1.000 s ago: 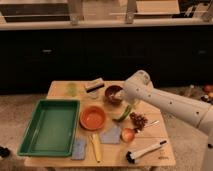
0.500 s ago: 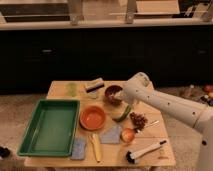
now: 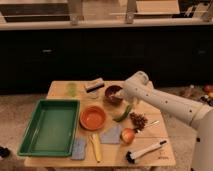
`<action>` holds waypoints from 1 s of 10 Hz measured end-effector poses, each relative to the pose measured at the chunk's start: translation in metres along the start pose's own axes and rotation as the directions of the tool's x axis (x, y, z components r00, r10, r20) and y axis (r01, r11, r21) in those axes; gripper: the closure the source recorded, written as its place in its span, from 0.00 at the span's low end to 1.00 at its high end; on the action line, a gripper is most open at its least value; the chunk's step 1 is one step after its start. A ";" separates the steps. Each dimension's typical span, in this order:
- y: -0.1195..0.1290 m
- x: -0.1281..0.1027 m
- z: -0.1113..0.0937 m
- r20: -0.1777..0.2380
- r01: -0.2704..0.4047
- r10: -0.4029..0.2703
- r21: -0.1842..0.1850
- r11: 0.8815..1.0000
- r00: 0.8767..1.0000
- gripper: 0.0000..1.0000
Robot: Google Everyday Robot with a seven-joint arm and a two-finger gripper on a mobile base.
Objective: Stack bowls on top of each other
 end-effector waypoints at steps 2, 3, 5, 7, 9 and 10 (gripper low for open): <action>0.002 0.004 0.003 -0.002 -0.004 0.004 -0.012 1.000 1.000 0.20; 0.003 0.005 0.005 -0.002 -0.004 0.004 -0.022 1.000 1.000 0.20; 0.001 0.007 0.008 -0.001 -0.002 0.002 -0.033 0.999 1.000 0.20; 0.003 0.008 0.011 0.003 0.000 0.000 -0.047 0.999 1.000 0.21; 0.000 0.005 0.013 0.006 0.018 -0.018 -0.060 0.998 1.000 0.34; -0.001 0.005 0.013 0.006 0.026 -0.026 -0.064 0.998 1.000 0.46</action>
